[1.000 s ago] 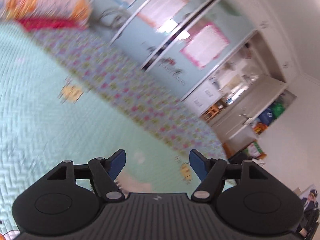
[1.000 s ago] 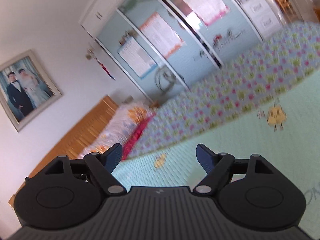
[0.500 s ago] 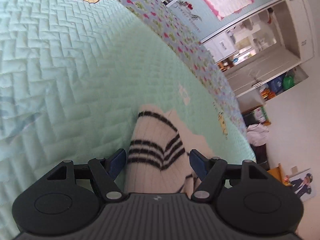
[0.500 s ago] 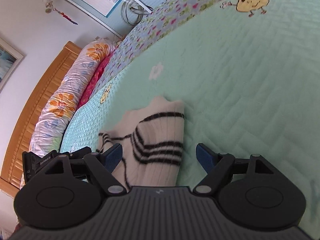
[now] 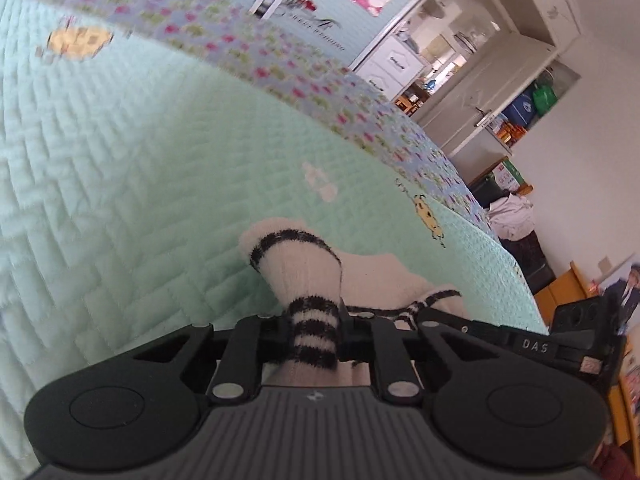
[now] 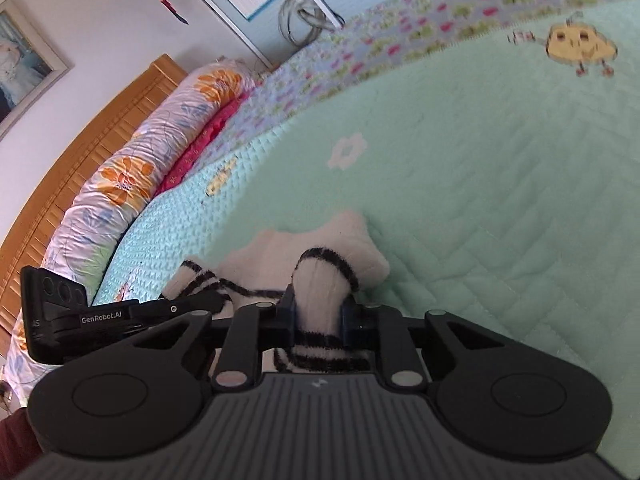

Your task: Fold clothes

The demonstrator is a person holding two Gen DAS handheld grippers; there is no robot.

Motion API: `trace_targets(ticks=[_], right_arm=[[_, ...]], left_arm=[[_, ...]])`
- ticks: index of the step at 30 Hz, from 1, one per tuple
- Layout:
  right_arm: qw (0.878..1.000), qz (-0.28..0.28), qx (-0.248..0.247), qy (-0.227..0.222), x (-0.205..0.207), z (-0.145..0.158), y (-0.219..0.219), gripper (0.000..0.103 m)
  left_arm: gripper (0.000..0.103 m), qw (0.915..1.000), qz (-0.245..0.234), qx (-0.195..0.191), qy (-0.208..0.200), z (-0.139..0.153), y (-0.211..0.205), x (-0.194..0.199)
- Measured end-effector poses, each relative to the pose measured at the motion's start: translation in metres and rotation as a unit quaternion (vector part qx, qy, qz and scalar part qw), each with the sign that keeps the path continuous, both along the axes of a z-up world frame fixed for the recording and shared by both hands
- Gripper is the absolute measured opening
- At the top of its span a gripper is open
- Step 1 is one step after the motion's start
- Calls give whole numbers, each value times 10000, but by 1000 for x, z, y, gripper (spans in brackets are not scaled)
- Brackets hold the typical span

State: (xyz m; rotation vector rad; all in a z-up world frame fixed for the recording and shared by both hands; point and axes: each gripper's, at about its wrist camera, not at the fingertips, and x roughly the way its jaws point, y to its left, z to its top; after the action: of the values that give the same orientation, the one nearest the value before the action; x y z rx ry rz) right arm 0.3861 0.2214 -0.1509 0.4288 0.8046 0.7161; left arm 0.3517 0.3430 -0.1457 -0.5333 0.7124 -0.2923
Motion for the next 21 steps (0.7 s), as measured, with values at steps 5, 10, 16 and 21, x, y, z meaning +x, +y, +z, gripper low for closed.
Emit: trace_targets(ticks=[5, 10, 16, 21], right_arm=[[9981, 126, 82, -601, -36, 58, 0, 18], [9931, 261, 67, -1138, -97, 117, -7, 18], [9815, 545, -70, -1835, -211, 160, -33, 18], [9608, 1043, -651, -2486, -327, 149, -49, 18]], left_arm=[[14, 9980, -205, 308, -508, 59, -17, -29], [14, 9939, -491, 281, -950, 113, -33, -88], [14, 9835, -1045, 318, -1439, 144, -39, -200], [16, 9687, -1630, 862, -1663, 123, -45, -305]])
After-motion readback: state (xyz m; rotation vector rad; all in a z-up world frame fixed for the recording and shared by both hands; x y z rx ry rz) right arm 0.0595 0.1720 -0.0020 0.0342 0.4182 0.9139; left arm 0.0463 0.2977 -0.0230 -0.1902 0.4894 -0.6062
